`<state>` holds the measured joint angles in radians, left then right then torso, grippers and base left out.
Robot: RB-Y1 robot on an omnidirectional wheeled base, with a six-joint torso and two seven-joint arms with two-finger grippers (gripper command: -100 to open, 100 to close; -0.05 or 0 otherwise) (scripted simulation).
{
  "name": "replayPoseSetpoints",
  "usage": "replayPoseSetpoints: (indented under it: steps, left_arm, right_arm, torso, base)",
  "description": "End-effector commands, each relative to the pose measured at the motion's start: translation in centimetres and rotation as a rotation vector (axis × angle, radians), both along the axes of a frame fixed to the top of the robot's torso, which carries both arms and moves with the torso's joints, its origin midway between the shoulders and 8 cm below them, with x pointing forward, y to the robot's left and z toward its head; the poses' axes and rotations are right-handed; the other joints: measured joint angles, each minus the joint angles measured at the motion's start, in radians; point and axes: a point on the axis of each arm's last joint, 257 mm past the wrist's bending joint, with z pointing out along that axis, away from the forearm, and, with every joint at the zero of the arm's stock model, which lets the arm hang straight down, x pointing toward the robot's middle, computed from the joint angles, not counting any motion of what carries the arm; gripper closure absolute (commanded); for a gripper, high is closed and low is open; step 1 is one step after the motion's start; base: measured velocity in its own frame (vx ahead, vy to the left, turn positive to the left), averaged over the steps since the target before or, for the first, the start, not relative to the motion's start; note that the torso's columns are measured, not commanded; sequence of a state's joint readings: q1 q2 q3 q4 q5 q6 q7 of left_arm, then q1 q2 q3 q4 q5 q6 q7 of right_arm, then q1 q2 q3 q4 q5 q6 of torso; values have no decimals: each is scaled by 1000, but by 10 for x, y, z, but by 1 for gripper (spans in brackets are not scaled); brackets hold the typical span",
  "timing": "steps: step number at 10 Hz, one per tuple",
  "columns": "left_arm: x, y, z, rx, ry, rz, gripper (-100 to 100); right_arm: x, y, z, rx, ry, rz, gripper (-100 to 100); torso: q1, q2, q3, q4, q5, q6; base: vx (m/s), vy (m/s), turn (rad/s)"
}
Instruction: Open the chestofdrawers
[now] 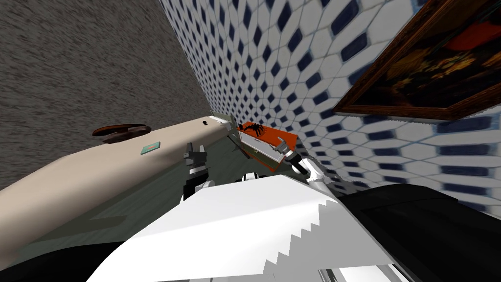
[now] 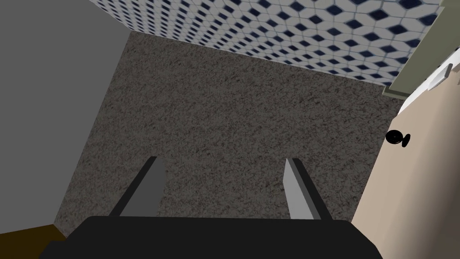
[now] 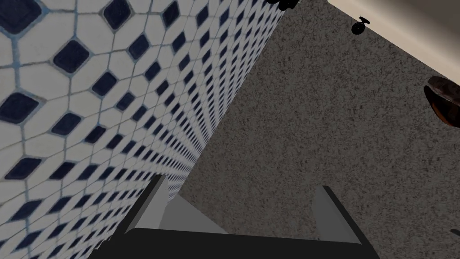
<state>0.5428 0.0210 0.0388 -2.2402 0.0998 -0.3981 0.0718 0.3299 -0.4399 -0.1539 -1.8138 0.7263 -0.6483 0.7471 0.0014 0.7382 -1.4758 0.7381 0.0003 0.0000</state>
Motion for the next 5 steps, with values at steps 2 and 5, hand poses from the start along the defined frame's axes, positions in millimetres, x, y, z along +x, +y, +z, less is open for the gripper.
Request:
replayPoseSetpoints:
  steps: [2,5]
  left_arm:
    - [0,0,0,0,0,0,0]
    - [0,0,0,0,0,0,0]
  right_arm:
    - [5,-9,-24,-176,-3,-17,-100]
    - [11,-23,-54,-364,10,-23,-100]
  torso:
    - [-1,-2,-1,0,0,0]
    - [-2,1,1,0,0,0]
  base:
    - [100,98,-54]
    - [77,103,-50]
